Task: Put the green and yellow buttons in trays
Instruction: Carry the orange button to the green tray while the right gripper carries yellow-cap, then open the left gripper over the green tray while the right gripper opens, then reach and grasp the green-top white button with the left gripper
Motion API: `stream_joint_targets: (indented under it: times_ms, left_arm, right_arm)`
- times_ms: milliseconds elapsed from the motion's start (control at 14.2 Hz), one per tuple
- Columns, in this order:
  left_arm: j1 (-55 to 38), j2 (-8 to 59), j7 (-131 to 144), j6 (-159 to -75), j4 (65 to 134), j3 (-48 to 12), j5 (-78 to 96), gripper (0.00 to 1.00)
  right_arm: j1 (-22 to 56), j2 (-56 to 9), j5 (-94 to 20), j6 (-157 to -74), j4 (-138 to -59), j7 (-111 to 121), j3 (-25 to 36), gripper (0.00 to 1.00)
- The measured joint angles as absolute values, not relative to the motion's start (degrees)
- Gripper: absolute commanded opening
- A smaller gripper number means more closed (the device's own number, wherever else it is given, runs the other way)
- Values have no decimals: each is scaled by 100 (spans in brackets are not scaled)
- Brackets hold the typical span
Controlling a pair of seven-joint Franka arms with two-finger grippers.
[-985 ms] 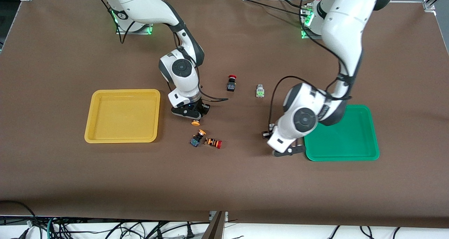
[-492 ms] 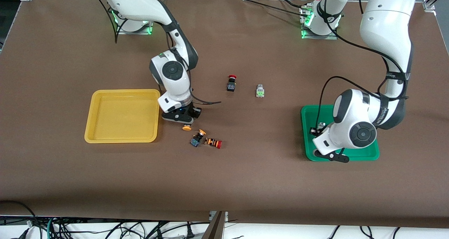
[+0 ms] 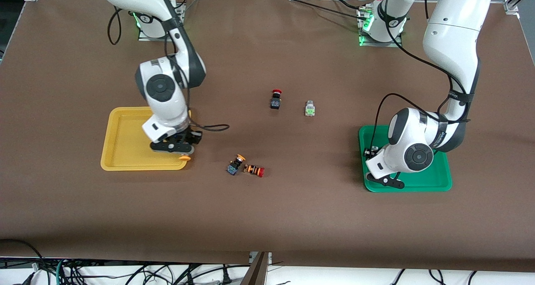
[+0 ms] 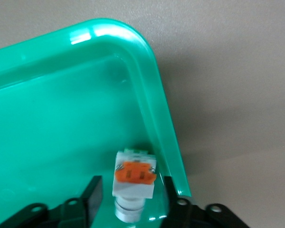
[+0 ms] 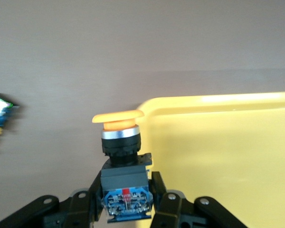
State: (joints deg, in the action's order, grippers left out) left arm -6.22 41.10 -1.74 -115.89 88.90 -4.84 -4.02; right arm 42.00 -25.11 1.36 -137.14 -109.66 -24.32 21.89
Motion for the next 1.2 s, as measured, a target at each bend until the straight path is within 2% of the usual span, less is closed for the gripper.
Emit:
stream_joint_targets:
  times_ms: [211, 422, 633, 704, 915, 1196]
  left_arm:
    - [-620, 3836, -162, -11243, 8817, -525, -401, 100]
    - [-633, 3257, 258, -10352, 8812, -919, -226, 100]
    - [-694, 2979, 1427, -10106, 9073, -1548, -37, 100]
    - [-711, 2973, 1826, -10163, 9226, -1772, -23, 100]
    - [-787, 2975, 2535, -11062, 10007, -2261, -17, 100]
    - [-1185, 3022, 3239, -12700, 11202, -2378, -42, 100]
  right_arm:
    - [3683, -2204, -43, -13904, -11487, -1354, 2285, 8]
    - [3036, -1964, -276, -14385, -12155, -261, 2326, 9]
    - [2397, -1855, -295, -14614, -12487, 511, 2389, 28]
    - [2198, -1840, -304, -14641, -12529, 694, 2394, 30]
    - [2050, -1826, -506, -14650, -12645, 814, 2380, 30]
    - [2077, -1826, -866, -14756, -12792, 814, 2327, 33]
